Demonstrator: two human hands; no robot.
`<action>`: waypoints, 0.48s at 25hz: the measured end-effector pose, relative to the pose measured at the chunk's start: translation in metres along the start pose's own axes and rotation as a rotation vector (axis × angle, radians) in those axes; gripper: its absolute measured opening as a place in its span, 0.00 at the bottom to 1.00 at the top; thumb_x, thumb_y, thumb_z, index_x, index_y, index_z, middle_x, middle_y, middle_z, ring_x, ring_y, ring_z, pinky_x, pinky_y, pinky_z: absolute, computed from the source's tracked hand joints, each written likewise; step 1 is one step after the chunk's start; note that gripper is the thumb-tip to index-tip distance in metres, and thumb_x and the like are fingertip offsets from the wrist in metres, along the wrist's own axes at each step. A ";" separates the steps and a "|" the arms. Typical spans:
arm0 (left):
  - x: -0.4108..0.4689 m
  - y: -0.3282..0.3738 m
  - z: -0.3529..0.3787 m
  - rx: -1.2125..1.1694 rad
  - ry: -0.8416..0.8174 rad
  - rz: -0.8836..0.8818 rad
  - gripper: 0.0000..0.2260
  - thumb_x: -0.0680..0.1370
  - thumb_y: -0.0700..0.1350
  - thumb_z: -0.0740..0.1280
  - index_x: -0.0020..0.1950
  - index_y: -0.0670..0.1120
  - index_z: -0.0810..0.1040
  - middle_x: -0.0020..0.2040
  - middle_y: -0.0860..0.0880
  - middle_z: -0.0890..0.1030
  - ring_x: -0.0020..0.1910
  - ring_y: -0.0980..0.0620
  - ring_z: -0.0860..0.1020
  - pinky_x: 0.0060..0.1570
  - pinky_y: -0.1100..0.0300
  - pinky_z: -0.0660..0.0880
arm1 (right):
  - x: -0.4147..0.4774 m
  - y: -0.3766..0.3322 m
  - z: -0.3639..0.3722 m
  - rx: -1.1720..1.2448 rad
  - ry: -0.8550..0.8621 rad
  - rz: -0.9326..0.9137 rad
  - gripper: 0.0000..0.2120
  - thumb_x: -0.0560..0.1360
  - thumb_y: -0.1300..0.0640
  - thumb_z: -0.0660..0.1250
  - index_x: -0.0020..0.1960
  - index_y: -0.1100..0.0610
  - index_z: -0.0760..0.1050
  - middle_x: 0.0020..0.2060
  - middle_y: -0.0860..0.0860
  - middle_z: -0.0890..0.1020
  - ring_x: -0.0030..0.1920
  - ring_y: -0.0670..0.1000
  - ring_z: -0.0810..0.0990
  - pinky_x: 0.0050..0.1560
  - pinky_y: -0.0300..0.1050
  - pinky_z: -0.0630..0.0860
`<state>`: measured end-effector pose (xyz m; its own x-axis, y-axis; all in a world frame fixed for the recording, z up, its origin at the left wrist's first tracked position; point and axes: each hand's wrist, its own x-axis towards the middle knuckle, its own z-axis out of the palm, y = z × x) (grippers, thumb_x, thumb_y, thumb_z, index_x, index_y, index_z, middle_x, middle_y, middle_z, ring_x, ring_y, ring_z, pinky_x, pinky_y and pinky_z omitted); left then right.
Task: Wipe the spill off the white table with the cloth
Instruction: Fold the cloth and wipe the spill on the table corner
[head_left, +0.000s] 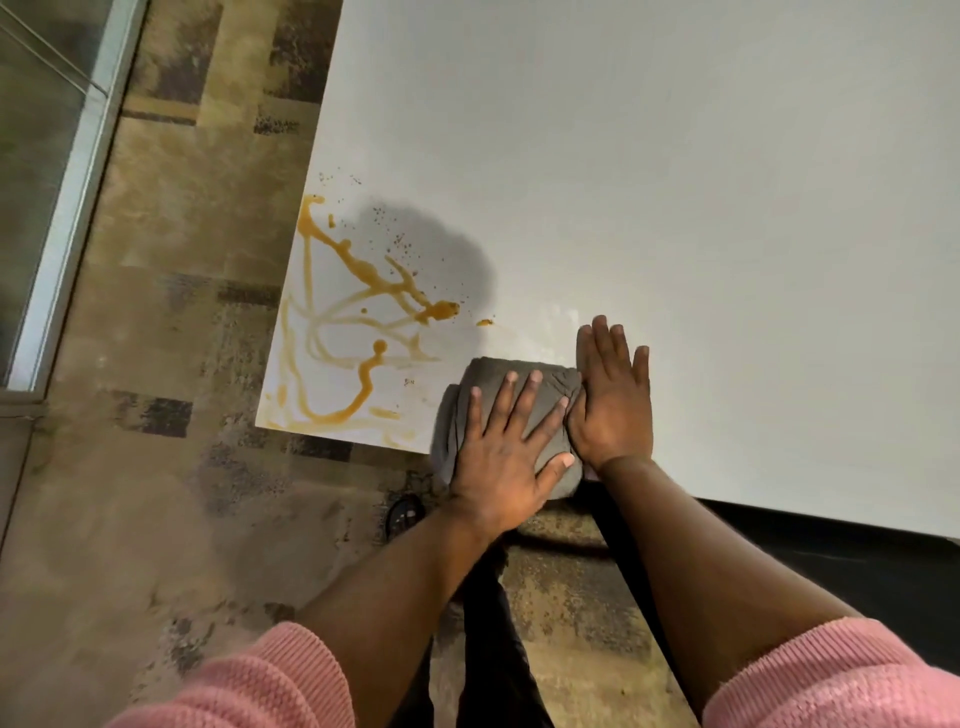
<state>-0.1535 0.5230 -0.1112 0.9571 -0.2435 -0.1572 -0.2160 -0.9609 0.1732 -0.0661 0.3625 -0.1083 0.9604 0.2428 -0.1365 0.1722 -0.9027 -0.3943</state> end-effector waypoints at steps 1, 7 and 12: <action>0.001 -0.001 0.000 -0.012 -0.001 -0.014 0.30 0.84 0.67 0.47 0.84 0.58 0.47 0.86 0.45 0.45 0.85 0.41 0.43 0.80 0.33 0.41 | -0.001 -0.001 0.000 0.001 0.004 -0.001 0.31 0.83 0.53 0.52 0.85 0.58 0.54 0.85 0.55 0.55 0.85 0.56 0.49 0.84 0.61 0.45; 0.044 -0.066 -0.022 -0.038 0.057 -0.130 0.30 0.83 0.67 0.51 0.84 0.60 0.56 0.86 0.48 0.49 0.85 0.43 0.48 0.79 0.39 0.35 | 0.003 -0.008 0.000 -0.051 0.011 0.012 0.34 0.79 0.54 0.50 0.84 0.59 0.57 0.84 0.56 0.57 0.84 0.58 0.53 0.83 0.62 0.45; 0.036 -0.118 -0.022 0.047 0.110 -0.275 0.32 0.83 0.67 0.49 0.85 0.58 0.48 0.86 0.46 0.47 0.85 0.42 0.48 0.81 0.36 0.43 | 0.002 -0.009 -0.001 -0.084 -0.009 0.039 0.33 0.80 0.53 0.48 0.84 0.59 0.57 0.84 0.55 0.56 0.85 0.57 0.51 0.83 0.61 0.43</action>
<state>-0.0889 0.6310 -0.1158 0.9955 0.0404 -0.0853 0.0484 -0.9945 0.0934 -0.0651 0.3703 -0.1040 0.9649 0.2093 -0.1585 0.1524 -0.9382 -0.3108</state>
